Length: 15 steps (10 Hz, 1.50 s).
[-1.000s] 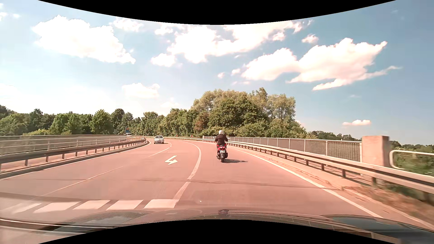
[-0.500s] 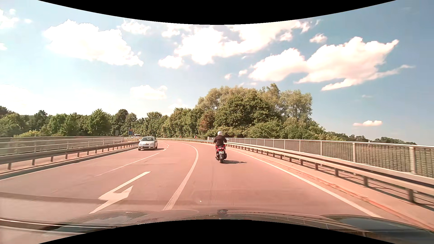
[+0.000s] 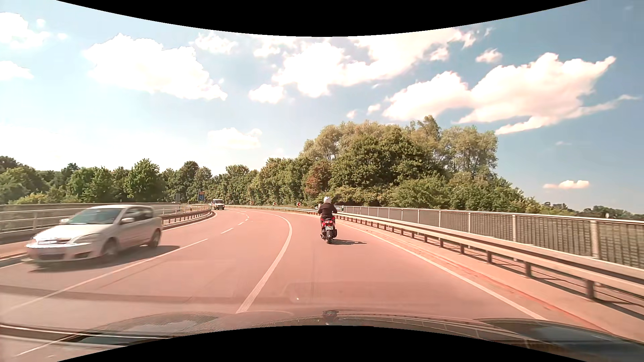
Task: Follow the waypoints while adhering to traffic rules and regulations
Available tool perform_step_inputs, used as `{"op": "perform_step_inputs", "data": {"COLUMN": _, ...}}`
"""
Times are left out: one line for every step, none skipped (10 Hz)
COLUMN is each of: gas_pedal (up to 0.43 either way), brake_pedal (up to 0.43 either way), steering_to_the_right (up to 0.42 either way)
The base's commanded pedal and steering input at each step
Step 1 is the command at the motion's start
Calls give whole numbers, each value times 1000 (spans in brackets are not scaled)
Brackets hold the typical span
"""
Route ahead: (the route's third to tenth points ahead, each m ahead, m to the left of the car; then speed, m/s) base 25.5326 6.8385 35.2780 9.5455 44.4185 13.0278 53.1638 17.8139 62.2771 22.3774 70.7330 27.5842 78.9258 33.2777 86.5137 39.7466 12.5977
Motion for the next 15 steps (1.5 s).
{"op": "perform_step_inputs", "data": {"gas_pedal": 197, "brake_pedal": 6, "steering_to_the_right": -32}}
{"op": "perform_step_inputs", "data": {"gas_pedal": 197, "brake_pedal": 12, "steering_to_the_right": -32}}
{"op": "perform_step_inputs", "data": {"gas_pedal": 209, "brake_pedal": 6, "steering_to_the_right": -33}}
{"op": "perform_step_inputs", "data": {"gas_pedal": 228, "brake_pedal": 6, "steering_to_the_right": -34}}
{"op": "perform_step_inputs", "data": {"gas_pedal": 228, "brake_pedal": 6, "steering_to_the_right": -34}}
{"op": "perform_step_inputs", "data": {"gas_pedal": 228, "brake_pedal": 12, "steering_to_the_right": -34}}
{"op": "perform_step_inputs", "data": {"gas_pedal": 228, "brake_pedal": 12, "steering_to_the_right": -34}}
{"op": "perform_step_inputs", "data": {"gas_pedal": 228, "brake_pedal": 12, "steering_to_the_right": -34}}
{"op": "perform_step_inputs", "data": {"gas_pedal": 228, "brake_pedal": 12, "steering_to_the_right": -35}}
{"op": "perform_step_inputs", "data": {"gas_pedal": 228, "brake_pedal": 12, "steering_to_the_right": -36}}
{"op": "perform_step_inputs", "data": {"gas_pedal": 228, "brake_pedal": 12, "steering_to_the_right": -37}}
{"op": "perform_step_inputs", "data": {"gas_pedal": 228, "brake_pedal": 6, "steering_to_the_right": -37}}
{"op": "perform_step_inputs", "data": {"gas_pedal": 228, "brake_pedal": 12, "steering_to_the_right": -37}}
{"op": "perform_step_inputs", "data": {"gas_pedal": 228, "brake_pedal": 6, "steering_to_the_right": -38}}
{"op": "perform_step_inputs", "data": {"gas_pedal": 228, "brake_pedal": 6, "steering_to_the_right": -39}}
